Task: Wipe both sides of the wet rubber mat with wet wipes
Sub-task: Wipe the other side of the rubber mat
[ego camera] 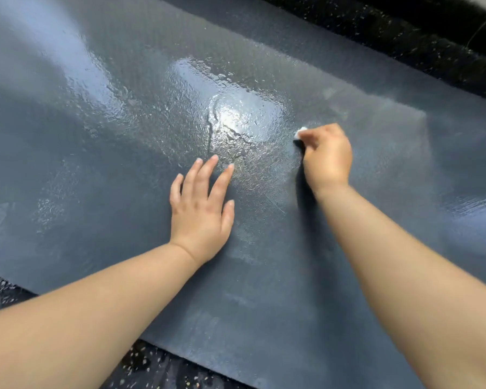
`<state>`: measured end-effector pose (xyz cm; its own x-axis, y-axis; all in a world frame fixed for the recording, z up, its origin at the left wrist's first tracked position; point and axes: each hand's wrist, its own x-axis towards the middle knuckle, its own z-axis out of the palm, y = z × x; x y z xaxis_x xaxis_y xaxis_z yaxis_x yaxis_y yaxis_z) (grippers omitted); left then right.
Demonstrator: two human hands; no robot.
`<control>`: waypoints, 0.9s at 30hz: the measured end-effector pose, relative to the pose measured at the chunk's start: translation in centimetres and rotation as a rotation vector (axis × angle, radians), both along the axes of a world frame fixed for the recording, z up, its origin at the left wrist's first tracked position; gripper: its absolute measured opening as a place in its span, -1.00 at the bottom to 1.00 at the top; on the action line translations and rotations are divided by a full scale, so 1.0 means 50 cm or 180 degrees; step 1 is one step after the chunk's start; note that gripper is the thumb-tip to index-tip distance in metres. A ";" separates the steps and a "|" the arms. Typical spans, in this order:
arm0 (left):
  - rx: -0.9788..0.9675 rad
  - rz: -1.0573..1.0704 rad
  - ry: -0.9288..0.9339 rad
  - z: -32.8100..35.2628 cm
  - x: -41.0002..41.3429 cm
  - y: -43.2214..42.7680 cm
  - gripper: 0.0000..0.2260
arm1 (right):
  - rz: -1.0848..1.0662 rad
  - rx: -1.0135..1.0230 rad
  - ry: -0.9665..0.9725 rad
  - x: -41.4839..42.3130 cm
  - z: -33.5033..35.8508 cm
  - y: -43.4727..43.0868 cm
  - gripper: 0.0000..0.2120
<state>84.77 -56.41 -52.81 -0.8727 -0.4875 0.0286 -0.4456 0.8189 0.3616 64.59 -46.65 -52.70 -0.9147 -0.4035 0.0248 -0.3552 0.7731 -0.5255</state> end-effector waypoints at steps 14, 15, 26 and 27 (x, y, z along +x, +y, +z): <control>-0.0267 -0.0163 -0.0375 -0.041 -0.188 -0.030 -0.41 | -0.0915 -0.1274 -0.0970 -0.077 0.027 0.090 -0.89; -0.0297 -0.0185 -0.0438 -0.043 -0.189 -0.030 -0.40 | -0.0965 -0.1186 -0.0859 -0.102 0.024 0.087 -0.89; -0.0433 -0.0203 -0.0733 -0.036 -0.191 -0.024 -0.38 | 0.0291 0.0390 0.0323 -0.140 0.007 0.095 -0.77; -0.0453 -0.0198 -0.0803 -0.035 -0.191 -0.024 -0.37 | 0.0214 0.0315 0.0293 -0.154 0.014 0.094 -0.79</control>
<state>75.20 -57.61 -54.54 -0.8890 -0.4395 -0.1287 -0.4542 0.8820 0.1253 56.89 -41.94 -52.02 -0.8812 -0.4684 0.0644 -0.4512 0.7924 -0.4106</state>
